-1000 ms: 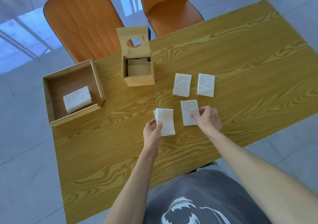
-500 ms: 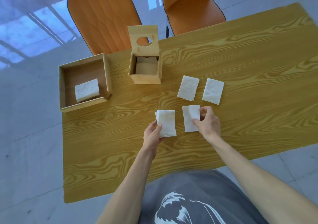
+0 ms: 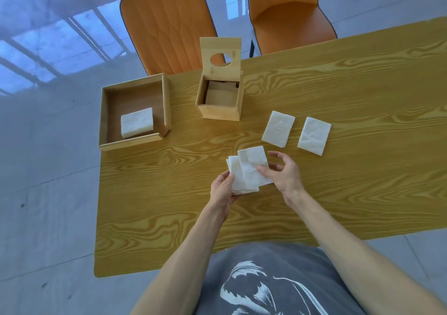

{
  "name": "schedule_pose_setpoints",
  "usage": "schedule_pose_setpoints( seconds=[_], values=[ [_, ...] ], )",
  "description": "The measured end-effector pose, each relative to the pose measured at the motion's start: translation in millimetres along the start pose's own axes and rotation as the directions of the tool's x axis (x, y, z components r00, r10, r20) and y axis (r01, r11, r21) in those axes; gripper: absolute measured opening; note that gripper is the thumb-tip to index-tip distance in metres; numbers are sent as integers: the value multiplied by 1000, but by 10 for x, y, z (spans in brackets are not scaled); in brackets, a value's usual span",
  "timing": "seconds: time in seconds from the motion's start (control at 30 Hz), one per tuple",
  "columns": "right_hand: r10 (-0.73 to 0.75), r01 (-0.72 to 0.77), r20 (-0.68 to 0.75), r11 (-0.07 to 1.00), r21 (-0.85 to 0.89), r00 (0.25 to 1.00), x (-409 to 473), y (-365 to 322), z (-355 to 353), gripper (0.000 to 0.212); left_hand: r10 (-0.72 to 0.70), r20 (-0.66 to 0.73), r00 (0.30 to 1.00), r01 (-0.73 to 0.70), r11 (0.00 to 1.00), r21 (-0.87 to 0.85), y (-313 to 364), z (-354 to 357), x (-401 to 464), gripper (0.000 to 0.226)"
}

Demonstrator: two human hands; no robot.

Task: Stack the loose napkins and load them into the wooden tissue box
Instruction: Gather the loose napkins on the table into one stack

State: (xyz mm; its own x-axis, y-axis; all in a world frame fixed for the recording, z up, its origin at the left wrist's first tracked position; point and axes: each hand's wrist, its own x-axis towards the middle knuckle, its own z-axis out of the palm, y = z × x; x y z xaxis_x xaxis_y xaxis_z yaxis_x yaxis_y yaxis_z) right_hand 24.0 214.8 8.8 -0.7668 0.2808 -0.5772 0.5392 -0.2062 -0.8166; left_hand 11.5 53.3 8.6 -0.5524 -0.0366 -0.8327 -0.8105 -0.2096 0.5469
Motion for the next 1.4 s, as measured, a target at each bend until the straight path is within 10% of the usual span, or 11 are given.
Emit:
schedule_pose_setpoints(
  seconds=[0.73,1.07,1.4],
  values=[
    [-73,65,-3,912,-404,997,94,127,246,39,0,22,1000,0,1000,-16,16,-3,61,49],
    [-460,253,15,461,-850,888,432,-246,174,38,29,-58,998,-30,1000,-5,79,56,146,44],
    [-428,293,108,395,-871,897,302,-60,99,37,52,-84,995,-51,999,7,69,-11,119,39]
  ],
)
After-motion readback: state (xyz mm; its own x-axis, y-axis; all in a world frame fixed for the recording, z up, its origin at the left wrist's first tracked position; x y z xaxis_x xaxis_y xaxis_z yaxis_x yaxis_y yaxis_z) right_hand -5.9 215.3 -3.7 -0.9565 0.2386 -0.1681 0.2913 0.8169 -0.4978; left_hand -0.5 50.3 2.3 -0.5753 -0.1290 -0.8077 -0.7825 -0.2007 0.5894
